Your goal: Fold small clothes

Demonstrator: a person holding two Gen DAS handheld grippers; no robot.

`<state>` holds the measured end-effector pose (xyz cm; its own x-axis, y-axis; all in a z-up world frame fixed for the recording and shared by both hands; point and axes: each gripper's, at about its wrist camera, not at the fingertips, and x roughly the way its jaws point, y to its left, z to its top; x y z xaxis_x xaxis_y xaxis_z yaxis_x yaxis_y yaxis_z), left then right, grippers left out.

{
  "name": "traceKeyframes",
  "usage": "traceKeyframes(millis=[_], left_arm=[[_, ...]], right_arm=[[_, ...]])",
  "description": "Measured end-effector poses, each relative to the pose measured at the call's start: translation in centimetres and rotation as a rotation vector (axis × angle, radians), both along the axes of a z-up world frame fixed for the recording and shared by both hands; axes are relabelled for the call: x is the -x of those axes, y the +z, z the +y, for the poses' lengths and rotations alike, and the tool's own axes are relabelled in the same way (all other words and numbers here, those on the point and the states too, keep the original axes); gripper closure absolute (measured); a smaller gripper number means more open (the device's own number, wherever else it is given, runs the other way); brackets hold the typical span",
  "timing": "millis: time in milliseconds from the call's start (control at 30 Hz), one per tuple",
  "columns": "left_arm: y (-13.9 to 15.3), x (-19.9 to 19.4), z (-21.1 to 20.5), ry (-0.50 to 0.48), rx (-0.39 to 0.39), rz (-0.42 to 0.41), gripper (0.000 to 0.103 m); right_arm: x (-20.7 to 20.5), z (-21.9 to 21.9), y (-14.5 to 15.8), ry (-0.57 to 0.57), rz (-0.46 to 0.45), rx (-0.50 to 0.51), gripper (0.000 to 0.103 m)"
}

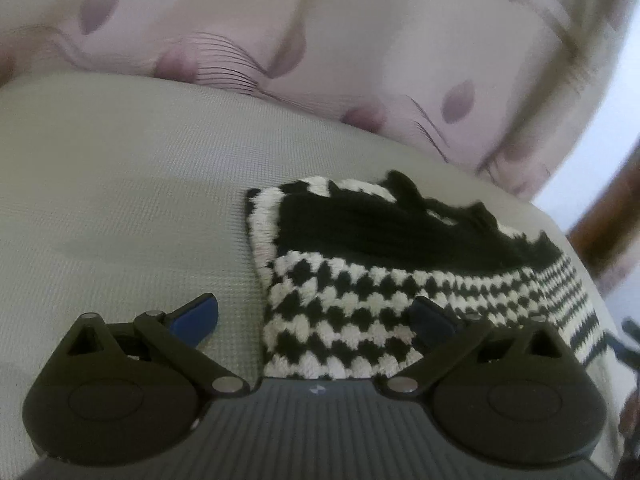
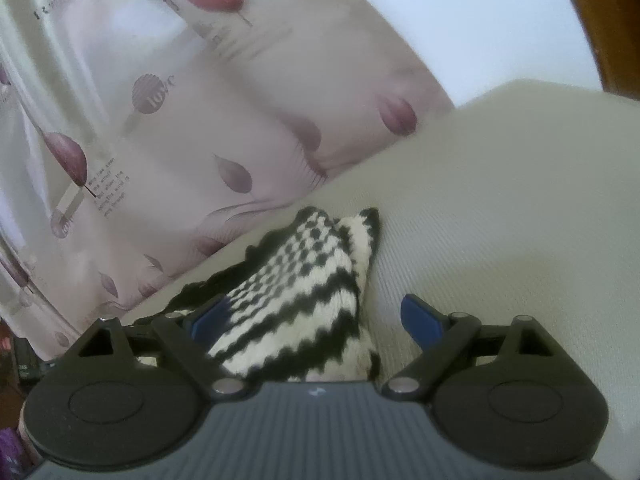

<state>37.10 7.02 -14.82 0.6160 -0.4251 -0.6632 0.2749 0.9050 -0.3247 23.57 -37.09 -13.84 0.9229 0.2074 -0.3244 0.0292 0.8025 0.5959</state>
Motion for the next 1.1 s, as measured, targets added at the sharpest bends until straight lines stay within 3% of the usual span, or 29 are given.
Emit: traceKeyframes(millis=[167, 267, 367, 400, 433, 500, 733, 1100], left_arm=[[-0.1, -1.2, -0.5, -0.089, -0.023, -0.004, 0.002], [-0.2, -1.6, -0.6, -0.12, -0.024, -0.009, 0.009], [-0.4, -1.9, 0.0, -0.111, 0.042, 0.001, 0.033], [-0.6, -2.3, 0.3, -0.1, 0.069, 0.014, 0.056], [-0.8, -2.5, 0.5, -0.089, 0.094, 0.035, 0.072], [-1.3, -2.6, 0.9, -0.074, 0.143, 0.048, 0.073], [-1.4, -1.8, 0.2, 0.0, 0.155, 0.025, 0.076], [1.0, 0.8, -5.1, 0.125, -0.113, -0.069, 0.081]], right_arm=[[-1.6, -0.5, -0.3, 0.007, 0.021, 0.023, 0.011], [-2.4, -0.7, -0.9, 0.016, 0.045, 0.021, 0.011], [-2.7, -0.7, -1.7, 0.021, 0.057, -0.002, 0.011], [-2.6, -0.7, -1.6, 0.023, 0.046, -0.003, 0.011], [-2.6, -0.7, -1.6, 0.027, 0.034, -0.004, 0.011], [-2.6, -0.7, -1.8, 0.033, 0.043, -0.009, 0.011], [-2.4, -0.3, -1.8, 0.039, 0.032, 0.014, 0.011], [-1.8, -0.6, -1.8, 0.017, -0.004, -0.012, 0.011]])
